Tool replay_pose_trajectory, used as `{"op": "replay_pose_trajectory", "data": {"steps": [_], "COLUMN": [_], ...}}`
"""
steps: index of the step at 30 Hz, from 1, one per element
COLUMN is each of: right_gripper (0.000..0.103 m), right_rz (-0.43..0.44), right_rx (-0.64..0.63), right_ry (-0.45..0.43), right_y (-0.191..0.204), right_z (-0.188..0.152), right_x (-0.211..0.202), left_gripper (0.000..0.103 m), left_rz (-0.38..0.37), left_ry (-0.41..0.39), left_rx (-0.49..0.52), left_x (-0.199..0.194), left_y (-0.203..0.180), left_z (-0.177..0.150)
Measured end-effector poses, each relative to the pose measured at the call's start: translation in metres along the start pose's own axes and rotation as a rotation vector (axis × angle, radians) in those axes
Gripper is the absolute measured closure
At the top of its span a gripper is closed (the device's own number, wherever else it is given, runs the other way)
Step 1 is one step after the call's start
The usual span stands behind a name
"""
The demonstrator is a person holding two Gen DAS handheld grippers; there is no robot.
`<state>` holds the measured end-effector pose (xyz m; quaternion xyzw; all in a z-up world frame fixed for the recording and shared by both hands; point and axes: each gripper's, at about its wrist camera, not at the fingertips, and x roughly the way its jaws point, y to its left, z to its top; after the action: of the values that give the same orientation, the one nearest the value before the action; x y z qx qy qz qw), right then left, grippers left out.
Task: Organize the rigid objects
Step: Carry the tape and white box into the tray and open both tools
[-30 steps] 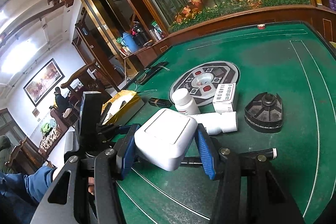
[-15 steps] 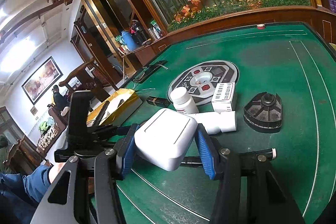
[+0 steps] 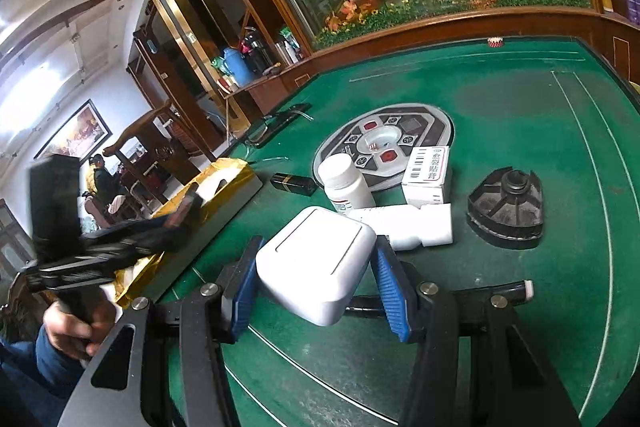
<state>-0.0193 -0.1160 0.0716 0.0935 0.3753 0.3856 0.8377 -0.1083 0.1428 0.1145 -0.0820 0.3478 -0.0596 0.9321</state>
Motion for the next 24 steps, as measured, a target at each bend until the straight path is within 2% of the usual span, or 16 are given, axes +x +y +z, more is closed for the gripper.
{"op": "replay_pose_trajectory", "data": {"steps": [7, 12, 20, 24], "right_gripper": [0.050, 0.050, 0.050, 0.050], "right_rz": [0.094, 0.153, 0.171, 0.128], "right_rx": [-0.049, -0.083, -0.080, -0.102], "right_ry": [0.038, 0.092, 0.158, 0.192], "right_y": [0.058, 0.106, 0.164, 0.183], "right_z": [0.012, 0.026, 0.049, 0.050], "right_x": [0.039, 0.081, 0.152, 0.183], "left_gripper": [0.037, 0.037, 0.037, 0.037], "left_rz": [0.061, 0.122, 0.186, 0.208], "left_ry": [-0.055, -0.064, -0.039, -0.014], "left_rx": [-0.058, -0.121, -0.216, -0.218], "left_x": [-0.030, -0.039, -0.035, -0.027], "left_y": [0.044, 0.086, 0.146, 0.160], "left_z": [0.001, -0.001, -0.013, -0.019]}}
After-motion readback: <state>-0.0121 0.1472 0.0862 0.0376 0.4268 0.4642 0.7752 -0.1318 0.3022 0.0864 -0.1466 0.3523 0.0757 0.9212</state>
